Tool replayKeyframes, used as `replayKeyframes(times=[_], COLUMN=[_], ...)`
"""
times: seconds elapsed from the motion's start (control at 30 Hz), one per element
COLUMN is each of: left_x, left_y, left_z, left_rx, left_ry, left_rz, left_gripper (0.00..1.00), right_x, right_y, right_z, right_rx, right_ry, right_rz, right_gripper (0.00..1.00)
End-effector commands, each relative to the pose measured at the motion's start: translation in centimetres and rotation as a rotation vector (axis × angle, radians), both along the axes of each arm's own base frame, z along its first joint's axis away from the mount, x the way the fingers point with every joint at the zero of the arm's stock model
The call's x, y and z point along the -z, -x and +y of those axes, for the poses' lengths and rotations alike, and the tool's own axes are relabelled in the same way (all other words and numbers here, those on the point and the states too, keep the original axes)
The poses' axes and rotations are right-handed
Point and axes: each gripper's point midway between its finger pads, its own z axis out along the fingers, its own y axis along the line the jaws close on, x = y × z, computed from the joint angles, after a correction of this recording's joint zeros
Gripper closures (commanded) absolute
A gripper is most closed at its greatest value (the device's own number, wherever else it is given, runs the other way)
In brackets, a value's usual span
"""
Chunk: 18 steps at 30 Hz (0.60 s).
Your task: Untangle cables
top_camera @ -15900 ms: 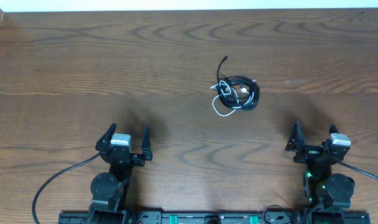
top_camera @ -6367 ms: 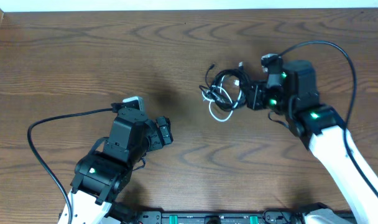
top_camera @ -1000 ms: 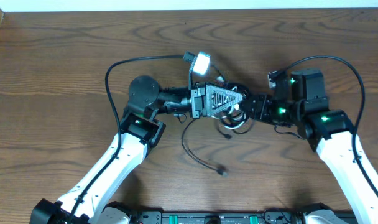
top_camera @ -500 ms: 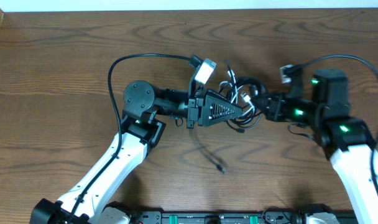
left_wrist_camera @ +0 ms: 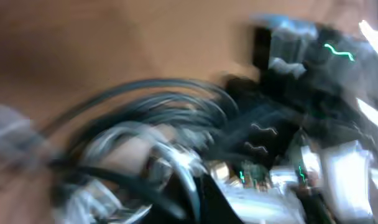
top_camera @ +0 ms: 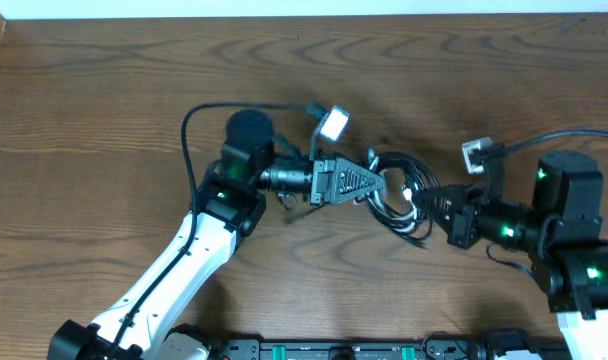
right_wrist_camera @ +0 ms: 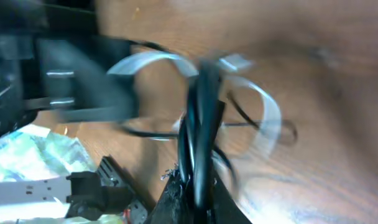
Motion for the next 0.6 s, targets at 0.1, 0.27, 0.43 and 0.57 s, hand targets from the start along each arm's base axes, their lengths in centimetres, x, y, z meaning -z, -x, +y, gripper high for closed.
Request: replayKeyframes(times=[0.1,0.27,0.43,0.57], left_x=[6.1,6.1,5.9,6.1], left_y=[-5.3,-5.2,-4.6,-3.2], left_z=[2.7,2.6,2.3,2.2], left_rx=[-0.376,-0.380,-0.339,-0.208], left_ry=[-0.283,-0.277,-0.266,-0.283], left_rz=[0.033,0.057,0.052,-0.141], left_gripper=[0.83,0.50,0.10,0.09], right_x=[-3.3,-4.2,-3.8,-2.9], right_y=[2.9,3.8,3.6,2.5], right_z=[1.6,2.3,2.3,1.8], right_rx=[-0.179,-0.260,-0.280,-0.227], right_ry=[-0.085,-0.142,-0.112,-0.063], right_rz=[-0.150,-0.168,-0.212,-0.197], right_gripper=[0.99,0.99,0.99,0.99])
